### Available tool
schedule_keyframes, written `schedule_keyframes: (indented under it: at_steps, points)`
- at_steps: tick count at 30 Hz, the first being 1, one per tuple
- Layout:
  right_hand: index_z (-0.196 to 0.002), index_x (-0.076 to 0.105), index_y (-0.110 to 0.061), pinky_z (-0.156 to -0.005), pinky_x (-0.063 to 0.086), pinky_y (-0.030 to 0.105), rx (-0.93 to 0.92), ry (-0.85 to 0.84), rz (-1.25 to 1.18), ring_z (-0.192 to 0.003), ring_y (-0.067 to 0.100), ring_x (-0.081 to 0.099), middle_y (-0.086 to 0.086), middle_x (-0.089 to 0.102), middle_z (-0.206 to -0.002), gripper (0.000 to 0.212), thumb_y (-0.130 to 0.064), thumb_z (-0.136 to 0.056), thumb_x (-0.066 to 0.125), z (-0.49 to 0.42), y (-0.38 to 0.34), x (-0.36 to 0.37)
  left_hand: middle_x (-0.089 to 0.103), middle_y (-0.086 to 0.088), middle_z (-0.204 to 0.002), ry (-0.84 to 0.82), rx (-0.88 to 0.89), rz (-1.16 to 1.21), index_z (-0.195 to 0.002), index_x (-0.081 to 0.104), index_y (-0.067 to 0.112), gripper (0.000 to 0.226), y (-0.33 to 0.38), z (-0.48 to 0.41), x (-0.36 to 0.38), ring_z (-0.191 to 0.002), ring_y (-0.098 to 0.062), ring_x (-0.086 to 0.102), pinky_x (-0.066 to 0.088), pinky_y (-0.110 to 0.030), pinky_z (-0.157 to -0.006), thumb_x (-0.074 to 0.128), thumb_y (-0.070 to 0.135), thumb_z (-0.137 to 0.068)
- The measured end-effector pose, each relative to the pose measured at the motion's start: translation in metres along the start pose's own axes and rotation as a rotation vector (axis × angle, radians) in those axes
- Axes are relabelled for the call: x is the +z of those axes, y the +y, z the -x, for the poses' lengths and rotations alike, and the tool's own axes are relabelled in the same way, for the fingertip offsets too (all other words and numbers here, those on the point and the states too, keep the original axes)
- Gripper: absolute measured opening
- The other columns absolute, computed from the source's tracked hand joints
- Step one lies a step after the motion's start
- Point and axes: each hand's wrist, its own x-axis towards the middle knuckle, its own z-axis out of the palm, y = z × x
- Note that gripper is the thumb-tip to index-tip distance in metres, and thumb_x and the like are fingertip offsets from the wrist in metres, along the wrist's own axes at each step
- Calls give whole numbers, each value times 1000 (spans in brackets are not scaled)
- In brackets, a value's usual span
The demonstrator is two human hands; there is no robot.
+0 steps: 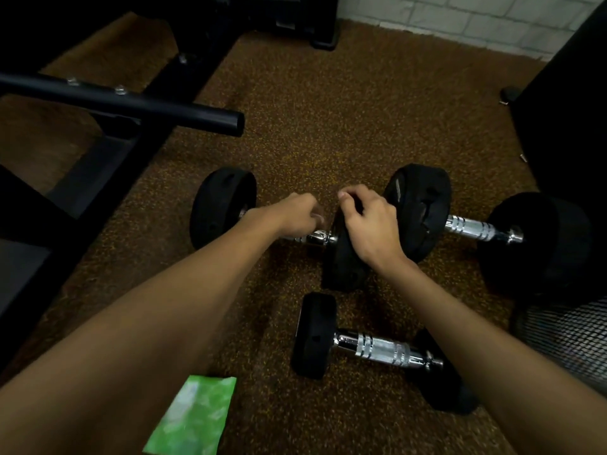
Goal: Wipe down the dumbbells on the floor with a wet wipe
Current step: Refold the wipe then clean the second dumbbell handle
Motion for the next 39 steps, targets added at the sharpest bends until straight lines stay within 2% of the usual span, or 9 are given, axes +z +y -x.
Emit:
schedule_keyframes:
  at_steps: [4,8,12,17,21,29,34,37,39]
  points:
    - [-108,62,-25,-89,38,30,6,6,-27,-109,17,54,-1,65,-109,28,-40,-94,42,1,0,0,63,2,-111,16,137,-5,-114,61,26,23,-11,21,-11,-106,-14,57,45,-30,-89,54,35,-93]
    - [-107,61,-27,-84,34,25,5,5,-21,-109,15,54,-3,64,-109,27,-41,-95,41,2,1,1,56,-2,-91,140,47,-80,-84,58,28,11,-18,18,-15,-98,-26,59,39,-29,-71,57,37,-91]
    - [-108,62,-27,-83,36,26,24,0,-46,-108,14,53,-4,64,-108,28,-41,-95,42,2,-1,-1,55,-16,-118,162,-100,-107,-116,61,16,33,4,-1,0,-113,-34,53,45,-37,-88,62,34,-88]
    - [-109,62,-27,-86,41,33,38,12,-74,-108,16,53,-3,64,-108,27,-40,-95,43,5,-3,-2,57,8,-74,0,85,14,-91,66,27,14,4,5,-5,-80,-10,56,39,-22,-67,58,38,-91]
    - [-110,61,-27,-87,41,32,27,19,-71,-108,15,52,-3,63,-109,27,-40,-95,43,8,-3,-1,62,10,-93,-90,173,-88,-114,66,26,26,-10,17,-21,-95,-9,57,44,-27,-83,53,37,-94]
    - [-108,62,-28,-87,43,34,34,12,-86,-108,14,53,-3,63,-109,27,-41,-95,42,6,-3,-2,60,-5,-96,-10,59,-89,-99,68,26,19,5,-8,-2,-97,-21,58,45,-29,-80,56,39,-91]
    - [-109,62,-28,-85,38,28,56,4,-108,-109,13,53,-3,63,-111,27,-41,-95,43,3,-2,-2,63,-10,-117,185,263,-73,-116,57,35,23,-15,26,28,-115,-30,56,45,-42,-96,46,29,-96]
    - [-110,63,-27,-85,36,25,58,6,-114,-110,13,53,-3,63,-112,28,-41,-95,44,3,-2,-1,54,-2,-136,324,478,-106,-134,53,14,37,-23,55,34,-130,-15,45,23,-12,-108,47,12,-97]
    - [-110,63,-26,-84,34,24,51,3,-108,-109,13,52,-2,63,-111,27,-40,-95,44,3,-2,-2,58,-3,-131,374,452,-146,-129,56,13,34,-22,54,34,-126,-19,49,30,-19,-107,45,13,-98]
